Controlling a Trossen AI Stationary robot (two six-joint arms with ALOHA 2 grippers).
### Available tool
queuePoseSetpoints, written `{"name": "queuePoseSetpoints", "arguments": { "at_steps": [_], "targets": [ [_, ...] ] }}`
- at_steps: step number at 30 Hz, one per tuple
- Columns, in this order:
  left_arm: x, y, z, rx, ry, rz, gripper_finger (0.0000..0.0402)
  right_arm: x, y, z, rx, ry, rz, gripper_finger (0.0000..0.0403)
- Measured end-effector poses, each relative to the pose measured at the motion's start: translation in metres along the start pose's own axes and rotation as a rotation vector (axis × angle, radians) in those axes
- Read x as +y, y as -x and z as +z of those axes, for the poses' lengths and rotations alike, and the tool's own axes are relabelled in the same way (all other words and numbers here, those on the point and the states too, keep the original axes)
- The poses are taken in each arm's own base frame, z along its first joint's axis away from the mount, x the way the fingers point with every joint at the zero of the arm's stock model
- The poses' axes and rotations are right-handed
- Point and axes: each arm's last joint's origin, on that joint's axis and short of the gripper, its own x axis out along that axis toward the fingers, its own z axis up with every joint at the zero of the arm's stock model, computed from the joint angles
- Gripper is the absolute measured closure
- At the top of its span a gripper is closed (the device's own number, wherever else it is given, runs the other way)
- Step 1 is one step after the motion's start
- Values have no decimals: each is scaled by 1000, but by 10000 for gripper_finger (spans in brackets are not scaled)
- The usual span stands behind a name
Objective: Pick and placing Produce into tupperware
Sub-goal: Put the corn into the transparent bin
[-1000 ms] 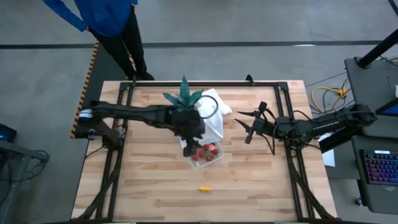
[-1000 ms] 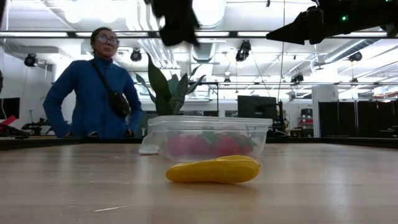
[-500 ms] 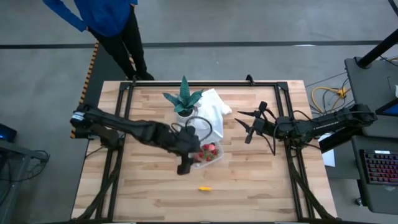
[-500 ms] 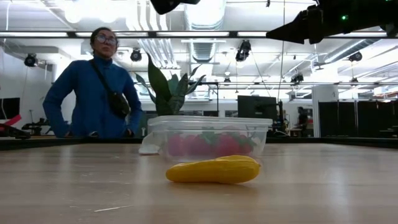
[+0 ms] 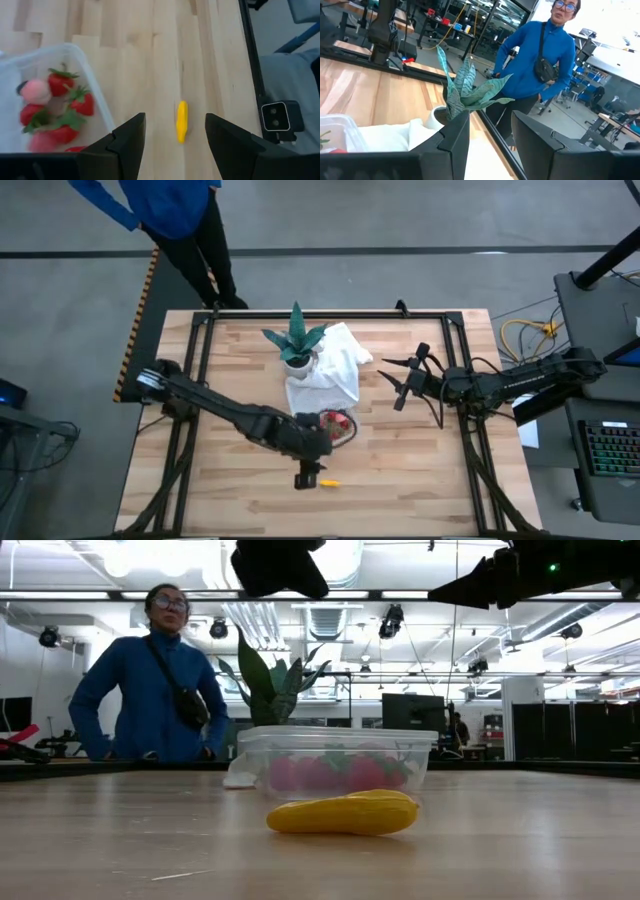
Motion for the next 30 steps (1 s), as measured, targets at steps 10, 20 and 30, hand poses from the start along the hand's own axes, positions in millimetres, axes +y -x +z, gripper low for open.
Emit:
{"name": "queuePoseSetpoints", "arguments": {
  "at_steps": [10, 20, 30],
  "targets": [
    [-26, -39, -6, 186, -56, 43, 210, 1, 0, -1, 10, 7, 5, 264],
    [-26, -63, -9, 247, -38, -53, 210, 1, 0, -1, 11, 21, 5, 264],
    [-24, -69, -12, 253, -16, -24, 210, 1, 0, -2, 17, 4, 8, 264]
  ]
}}
